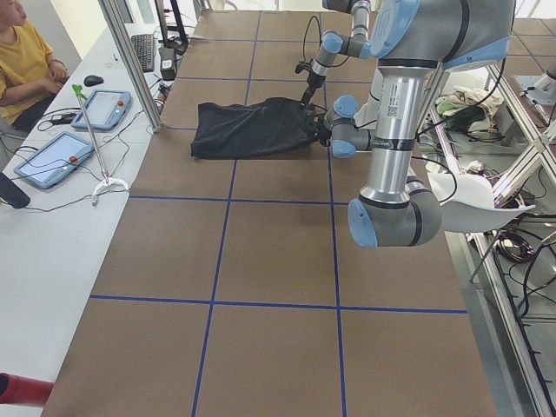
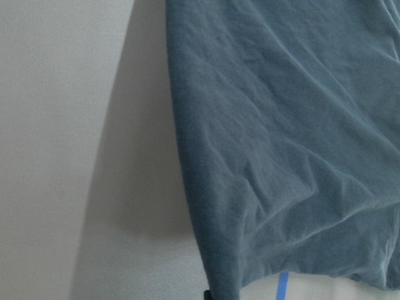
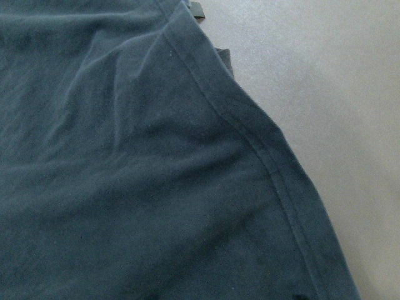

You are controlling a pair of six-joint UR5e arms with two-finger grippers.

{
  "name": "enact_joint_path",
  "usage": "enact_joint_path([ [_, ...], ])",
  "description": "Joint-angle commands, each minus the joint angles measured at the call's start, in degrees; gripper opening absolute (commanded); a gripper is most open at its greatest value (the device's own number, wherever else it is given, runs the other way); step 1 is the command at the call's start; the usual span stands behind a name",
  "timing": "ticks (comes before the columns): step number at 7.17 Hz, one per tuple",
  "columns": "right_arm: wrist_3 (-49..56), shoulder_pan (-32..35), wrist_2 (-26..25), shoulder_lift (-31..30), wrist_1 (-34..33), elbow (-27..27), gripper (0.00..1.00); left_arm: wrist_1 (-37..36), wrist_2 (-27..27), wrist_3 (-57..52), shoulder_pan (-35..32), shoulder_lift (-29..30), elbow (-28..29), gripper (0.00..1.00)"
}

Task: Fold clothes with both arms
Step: 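Move the right gripper to the shirt corner nearest the robot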

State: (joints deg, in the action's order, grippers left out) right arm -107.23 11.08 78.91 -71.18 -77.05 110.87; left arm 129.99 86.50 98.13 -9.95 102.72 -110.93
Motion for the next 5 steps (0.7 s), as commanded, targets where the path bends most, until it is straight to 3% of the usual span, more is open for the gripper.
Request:
enact_joint_path([
  [1, -2.36, -0.18, -1.12, 1.29, 0.14, -2.39, 0.74, 0.0, -0.01, 0.04, 0.02, -0.06, 0.01, 0.0],
  [4, -2.19, -0.09, -1.48, 2.62, -0.12, -4.08, 0.72, 0.0, -0.01, 0.04, 0.02, -0.06, -0.08, 0.0],
  [5, -2.28, -0.09, -1.48, 2.62, -0.21, -4.08, 0.65, 0.0, -0.01, 0.04, 0.02, -0.06, -0.16, 0.0],
])
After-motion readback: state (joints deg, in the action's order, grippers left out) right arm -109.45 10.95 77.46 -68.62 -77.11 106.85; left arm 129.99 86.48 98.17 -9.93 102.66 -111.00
